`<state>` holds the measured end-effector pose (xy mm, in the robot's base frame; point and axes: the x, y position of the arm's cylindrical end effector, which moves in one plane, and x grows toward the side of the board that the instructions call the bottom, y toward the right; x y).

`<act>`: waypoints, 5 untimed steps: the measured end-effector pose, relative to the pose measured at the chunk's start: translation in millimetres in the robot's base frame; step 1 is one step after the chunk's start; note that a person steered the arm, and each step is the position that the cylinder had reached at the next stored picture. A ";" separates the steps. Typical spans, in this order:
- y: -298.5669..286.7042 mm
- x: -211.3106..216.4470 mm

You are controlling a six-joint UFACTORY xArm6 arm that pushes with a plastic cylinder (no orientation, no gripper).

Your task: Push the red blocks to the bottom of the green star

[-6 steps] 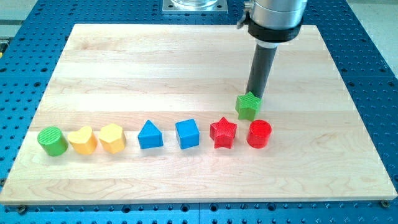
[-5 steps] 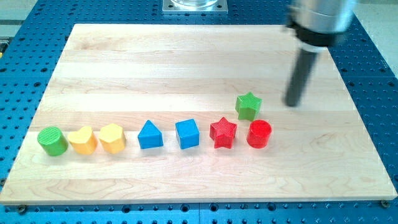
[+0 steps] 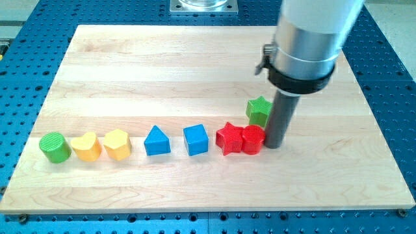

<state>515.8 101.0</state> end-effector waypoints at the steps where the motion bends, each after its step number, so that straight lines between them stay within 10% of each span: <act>1: 3.2 -29.5; 5: -75.0 -19.1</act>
<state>496.7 26.0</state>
